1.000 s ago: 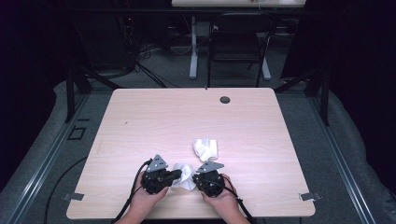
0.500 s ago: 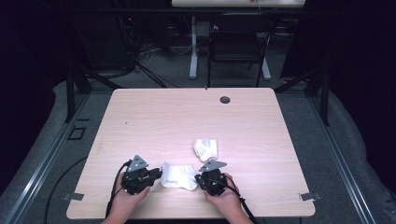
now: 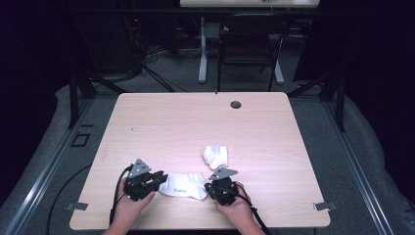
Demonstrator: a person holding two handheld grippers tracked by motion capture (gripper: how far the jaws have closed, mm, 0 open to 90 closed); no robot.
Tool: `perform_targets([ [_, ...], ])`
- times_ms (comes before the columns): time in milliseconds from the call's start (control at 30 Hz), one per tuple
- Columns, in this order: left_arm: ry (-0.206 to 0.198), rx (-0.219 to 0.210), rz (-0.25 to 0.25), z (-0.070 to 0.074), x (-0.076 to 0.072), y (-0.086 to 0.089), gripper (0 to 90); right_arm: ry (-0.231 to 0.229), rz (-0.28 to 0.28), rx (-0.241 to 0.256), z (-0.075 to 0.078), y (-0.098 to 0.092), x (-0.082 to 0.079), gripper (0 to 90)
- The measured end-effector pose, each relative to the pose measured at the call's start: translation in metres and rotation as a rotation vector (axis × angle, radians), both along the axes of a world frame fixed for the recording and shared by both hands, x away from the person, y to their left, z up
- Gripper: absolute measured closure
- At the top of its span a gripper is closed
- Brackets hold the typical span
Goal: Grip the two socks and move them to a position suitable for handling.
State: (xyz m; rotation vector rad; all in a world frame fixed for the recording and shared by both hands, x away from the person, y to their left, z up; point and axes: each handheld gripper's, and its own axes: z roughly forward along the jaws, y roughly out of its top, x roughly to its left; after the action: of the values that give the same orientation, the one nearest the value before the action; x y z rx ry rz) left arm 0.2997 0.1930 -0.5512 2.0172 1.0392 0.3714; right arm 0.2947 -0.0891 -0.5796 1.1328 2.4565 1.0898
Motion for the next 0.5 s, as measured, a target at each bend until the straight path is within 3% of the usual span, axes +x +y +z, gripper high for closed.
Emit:
perform_targets([
  [167,0.050,0.060,-0.007,-0.020,0.007,-0.003,71.3,0.011,-0.002,-0.003,0.001,-0.002,0.000,88.4],
  [300,0.061,0.073,-0.024,-0.027,0.008,-0.005,69.6,0.012,-0.001,-0.003,0.001,-0.004,0.000,88.5],
  [500,0.071,0.059,-0.037,-0.028,0.004,-0.007,69.2,0.021,-0.005,-0.013,0.002,-0.007,0.001,88.5],
])
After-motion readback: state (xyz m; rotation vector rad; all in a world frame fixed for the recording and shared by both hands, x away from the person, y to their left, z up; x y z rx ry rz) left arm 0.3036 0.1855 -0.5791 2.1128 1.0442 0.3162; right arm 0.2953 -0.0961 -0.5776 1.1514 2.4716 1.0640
